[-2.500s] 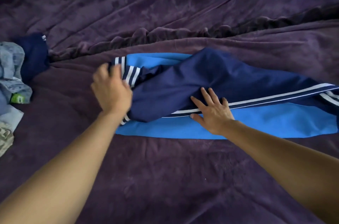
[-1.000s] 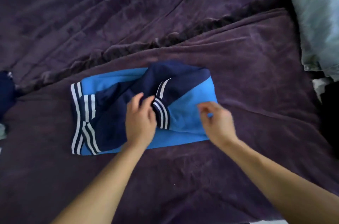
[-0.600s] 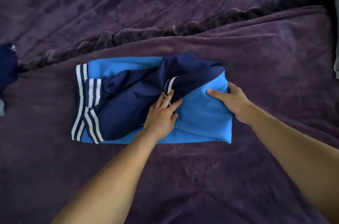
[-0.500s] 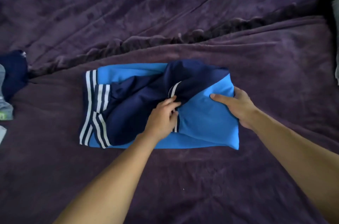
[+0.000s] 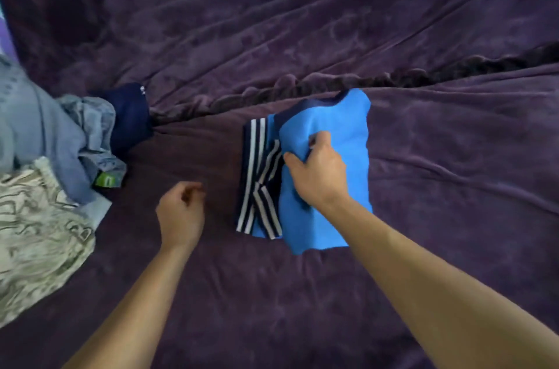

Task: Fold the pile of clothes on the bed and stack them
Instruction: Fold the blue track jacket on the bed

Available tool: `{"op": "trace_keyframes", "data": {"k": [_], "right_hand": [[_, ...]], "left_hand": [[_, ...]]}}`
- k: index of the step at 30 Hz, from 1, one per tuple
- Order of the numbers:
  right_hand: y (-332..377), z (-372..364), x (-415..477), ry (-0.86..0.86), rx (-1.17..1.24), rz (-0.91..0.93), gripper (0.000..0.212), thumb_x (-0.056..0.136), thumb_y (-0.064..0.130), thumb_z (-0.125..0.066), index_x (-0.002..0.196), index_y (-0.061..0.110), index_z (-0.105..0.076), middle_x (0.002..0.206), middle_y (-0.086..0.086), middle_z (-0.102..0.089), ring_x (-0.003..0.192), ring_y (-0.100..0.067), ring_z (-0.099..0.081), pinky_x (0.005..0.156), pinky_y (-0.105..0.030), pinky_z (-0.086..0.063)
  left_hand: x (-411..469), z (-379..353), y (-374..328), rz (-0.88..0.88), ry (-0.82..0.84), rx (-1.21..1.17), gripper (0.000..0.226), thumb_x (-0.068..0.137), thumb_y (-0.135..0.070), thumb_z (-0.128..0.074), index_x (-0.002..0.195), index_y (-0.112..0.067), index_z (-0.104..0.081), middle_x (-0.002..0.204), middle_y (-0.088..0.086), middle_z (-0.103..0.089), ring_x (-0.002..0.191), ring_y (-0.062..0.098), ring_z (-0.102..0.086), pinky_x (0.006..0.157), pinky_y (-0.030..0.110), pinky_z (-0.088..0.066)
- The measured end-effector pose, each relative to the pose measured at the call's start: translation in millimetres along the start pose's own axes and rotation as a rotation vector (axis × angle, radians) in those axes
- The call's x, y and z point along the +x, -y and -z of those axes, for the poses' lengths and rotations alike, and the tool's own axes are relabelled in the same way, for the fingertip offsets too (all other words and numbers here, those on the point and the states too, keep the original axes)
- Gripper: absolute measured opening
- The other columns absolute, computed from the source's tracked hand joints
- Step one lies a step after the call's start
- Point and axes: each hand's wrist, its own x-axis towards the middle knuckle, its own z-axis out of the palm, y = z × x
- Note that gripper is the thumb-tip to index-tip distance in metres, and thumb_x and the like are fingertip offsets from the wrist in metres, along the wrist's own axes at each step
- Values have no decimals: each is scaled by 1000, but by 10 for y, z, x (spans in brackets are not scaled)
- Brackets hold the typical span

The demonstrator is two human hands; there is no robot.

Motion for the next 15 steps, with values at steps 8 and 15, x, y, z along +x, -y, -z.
{"op": "trace_keyframes", "data": {"k": [8,15], "right_hand": [[-246,-720,-72,359,-29,118,43,93,-1,-44,134,7,-52,122,-13,-61,111,-27,-59,99,-30,-41],[-994,60,-51,-187,-411,154,50,93,17,-55,142,20,-45,145,-10,-42,129,-34,-40,91,-50,-47]], "left_hand": [[194,-291,-56,-29,-2,-74,31,96,-15,-50,124,-4,-58,120,17,-58,110,29,-56,98,38,-42],[-27,-1037,-548,-321,115,340,56,96,-51,-37,148,-34,-26,158,15,-12,142,39,-19,105,56,-27]]}}
